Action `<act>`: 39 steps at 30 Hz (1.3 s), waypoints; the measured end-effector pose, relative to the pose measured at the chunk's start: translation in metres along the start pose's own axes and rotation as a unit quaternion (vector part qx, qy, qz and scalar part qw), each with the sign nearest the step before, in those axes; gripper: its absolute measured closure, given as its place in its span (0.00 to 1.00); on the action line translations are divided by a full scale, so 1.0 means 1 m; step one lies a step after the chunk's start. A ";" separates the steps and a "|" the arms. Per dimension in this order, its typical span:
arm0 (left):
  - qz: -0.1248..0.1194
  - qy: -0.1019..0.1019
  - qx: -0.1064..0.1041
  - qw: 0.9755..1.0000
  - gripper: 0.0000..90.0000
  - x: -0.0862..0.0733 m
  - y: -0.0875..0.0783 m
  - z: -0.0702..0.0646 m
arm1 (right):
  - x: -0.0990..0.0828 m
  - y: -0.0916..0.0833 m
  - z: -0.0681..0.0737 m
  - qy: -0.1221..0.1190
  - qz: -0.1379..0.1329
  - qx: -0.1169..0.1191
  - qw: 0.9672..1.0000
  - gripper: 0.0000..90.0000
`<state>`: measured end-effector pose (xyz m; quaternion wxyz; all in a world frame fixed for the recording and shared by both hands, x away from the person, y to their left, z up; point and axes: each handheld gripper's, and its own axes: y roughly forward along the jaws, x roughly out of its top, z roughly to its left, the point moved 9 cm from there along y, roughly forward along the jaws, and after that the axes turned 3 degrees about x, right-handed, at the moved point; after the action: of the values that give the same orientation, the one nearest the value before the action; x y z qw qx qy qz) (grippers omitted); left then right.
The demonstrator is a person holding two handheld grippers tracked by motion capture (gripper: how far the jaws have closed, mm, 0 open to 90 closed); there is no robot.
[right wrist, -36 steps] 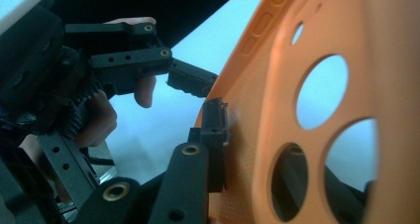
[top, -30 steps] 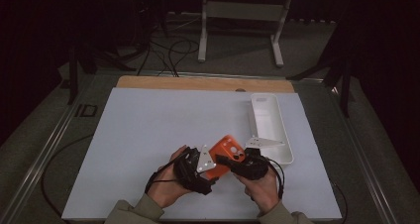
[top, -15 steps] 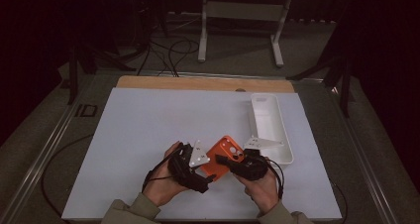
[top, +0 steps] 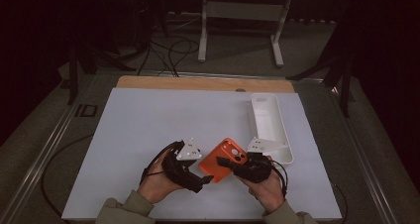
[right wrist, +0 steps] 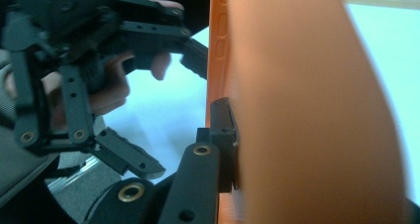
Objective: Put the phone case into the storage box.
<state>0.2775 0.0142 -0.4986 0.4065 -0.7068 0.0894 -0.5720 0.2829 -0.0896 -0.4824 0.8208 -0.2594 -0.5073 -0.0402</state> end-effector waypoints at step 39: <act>-0.009 0.024 -0.143 0.989 0.67 -0.005 -0.002 -0.029 | 0.001 -0.008 0.032 -0.071 0.002 0.108 0.992 0.98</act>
<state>0.2495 0.0043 -0.5004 0.2934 -0.7445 0.1735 -0.5741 0.2550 -0.0816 -0.4677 0.8058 -0.1722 -0.5655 0.0352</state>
